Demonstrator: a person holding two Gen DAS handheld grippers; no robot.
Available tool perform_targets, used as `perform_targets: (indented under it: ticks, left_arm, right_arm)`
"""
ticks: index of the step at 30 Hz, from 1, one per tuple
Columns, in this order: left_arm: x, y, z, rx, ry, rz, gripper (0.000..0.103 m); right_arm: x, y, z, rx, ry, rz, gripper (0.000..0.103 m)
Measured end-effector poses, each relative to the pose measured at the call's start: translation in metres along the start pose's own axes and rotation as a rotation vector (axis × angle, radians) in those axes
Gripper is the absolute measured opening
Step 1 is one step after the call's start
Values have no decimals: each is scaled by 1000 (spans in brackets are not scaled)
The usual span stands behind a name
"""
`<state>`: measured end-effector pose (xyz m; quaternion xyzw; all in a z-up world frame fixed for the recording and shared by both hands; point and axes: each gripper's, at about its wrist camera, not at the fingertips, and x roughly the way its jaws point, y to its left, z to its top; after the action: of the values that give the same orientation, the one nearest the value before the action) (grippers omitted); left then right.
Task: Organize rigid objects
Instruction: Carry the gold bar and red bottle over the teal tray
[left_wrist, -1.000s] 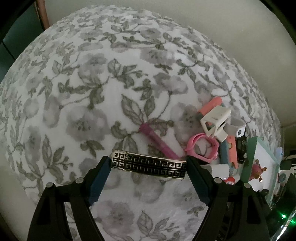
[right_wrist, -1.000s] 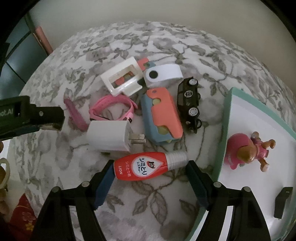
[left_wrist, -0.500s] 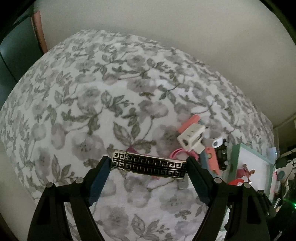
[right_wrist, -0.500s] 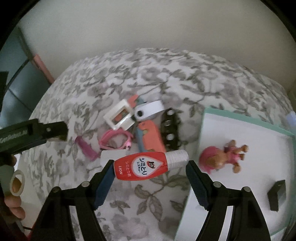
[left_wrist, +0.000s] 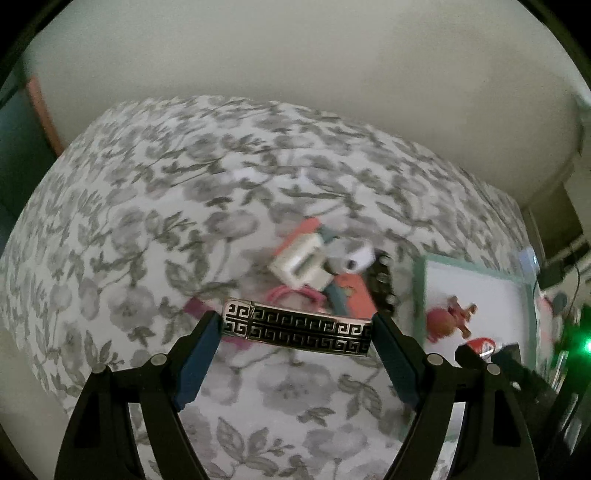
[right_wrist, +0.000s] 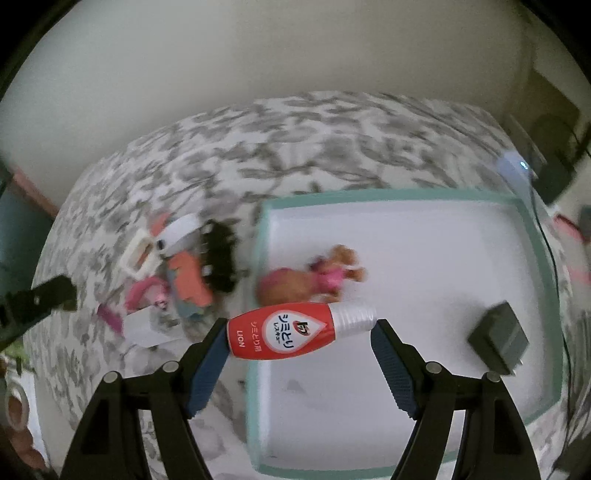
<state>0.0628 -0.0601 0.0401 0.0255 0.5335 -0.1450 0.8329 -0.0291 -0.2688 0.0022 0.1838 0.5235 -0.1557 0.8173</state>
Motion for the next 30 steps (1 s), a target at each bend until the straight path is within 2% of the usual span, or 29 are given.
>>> perform_targets:
  ticks: [4, 14, 19, 30]
  left_arm:
    - [1, -34, -7, 89, 3, -18, 84]
    - [9, -102, -27, 226, 24, -59, 83]
    - [18, -126, -36, 252, 58, -101, 84]
    - [39, -162, -52, 330, 96, -137, 84]
  right_arm:
    - [3, -25, -3, 63, 33, -41, 79]
    - [5, -86, -13, 242, 79, -53, 79]
    - [5, -105, -18, 306, 97, -57, 79]
    - [5, -136, -27, 407, 105, -90, 79]
